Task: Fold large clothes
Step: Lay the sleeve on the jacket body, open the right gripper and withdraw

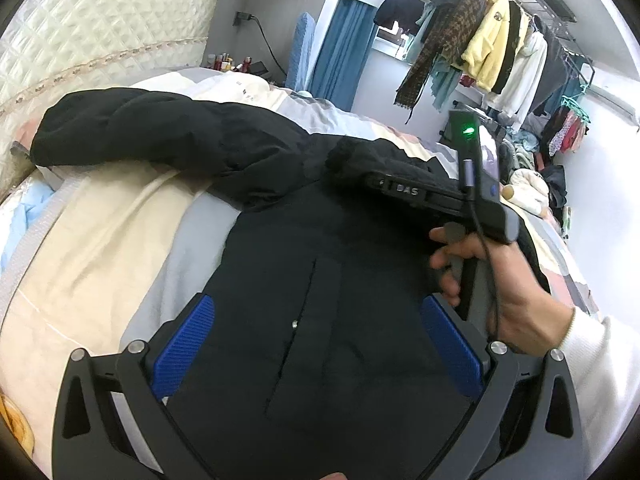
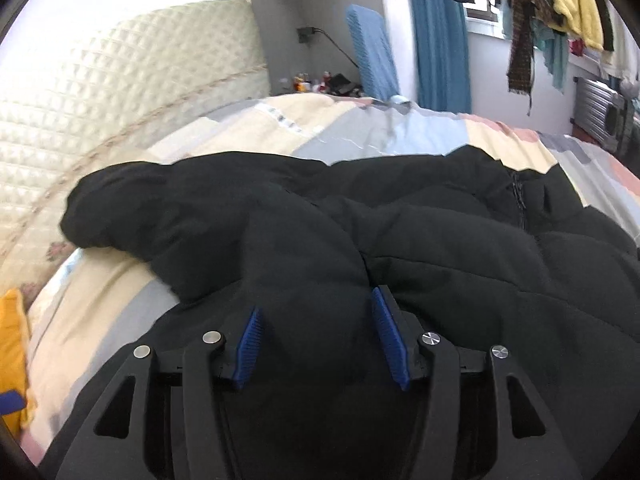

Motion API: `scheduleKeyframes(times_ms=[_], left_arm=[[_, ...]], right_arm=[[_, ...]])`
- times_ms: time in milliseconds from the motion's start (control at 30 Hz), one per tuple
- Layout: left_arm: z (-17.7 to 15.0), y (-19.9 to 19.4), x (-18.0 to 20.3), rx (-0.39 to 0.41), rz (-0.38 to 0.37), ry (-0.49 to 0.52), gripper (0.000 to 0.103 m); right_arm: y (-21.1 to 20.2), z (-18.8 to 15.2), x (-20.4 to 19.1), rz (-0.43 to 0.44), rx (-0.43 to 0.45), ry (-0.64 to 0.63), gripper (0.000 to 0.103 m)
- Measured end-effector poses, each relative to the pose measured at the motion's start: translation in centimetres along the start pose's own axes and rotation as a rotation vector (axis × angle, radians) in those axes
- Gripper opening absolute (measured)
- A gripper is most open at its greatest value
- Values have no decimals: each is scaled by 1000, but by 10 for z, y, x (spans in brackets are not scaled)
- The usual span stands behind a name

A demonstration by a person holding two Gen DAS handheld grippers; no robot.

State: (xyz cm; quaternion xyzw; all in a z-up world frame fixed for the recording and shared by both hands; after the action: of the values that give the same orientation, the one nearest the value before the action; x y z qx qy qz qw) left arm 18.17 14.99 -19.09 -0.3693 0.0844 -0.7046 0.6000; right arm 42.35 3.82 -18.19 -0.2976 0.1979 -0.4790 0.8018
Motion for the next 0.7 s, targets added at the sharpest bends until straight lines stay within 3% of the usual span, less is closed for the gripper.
scheduleKeyframes(times_ms=[267, 467, 700], left_arm=[[2, -5, 23, 16, 11, 55, 103], [2, -10, 37, 24, -2, 59, 103], [1, -14, 56, 26, 6, 84, 103]], right_arm=[[-79, 1, 45, -45, 81, 33, 51], [-136, -6, 111, -138, 139, 111, 51], [-164, -30, 183, -236, 141, 201, 51]])
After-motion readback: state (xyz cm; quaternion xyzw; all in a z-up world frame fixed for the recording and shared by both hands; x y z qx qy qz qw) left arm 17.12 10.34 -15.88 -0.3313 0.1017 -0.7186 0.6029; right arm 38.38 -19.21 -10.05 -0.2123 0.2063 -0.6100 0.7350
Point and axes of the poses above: each gripper's, at about its wrist camera, not at the fingertips, and y roughly the way its jaws point, x to its right, z to its top, the point moved 2 cm from there along y, roughly the way its jaws point, and after that the axes turned 11 degrees about -z, right-handed, at the moved point
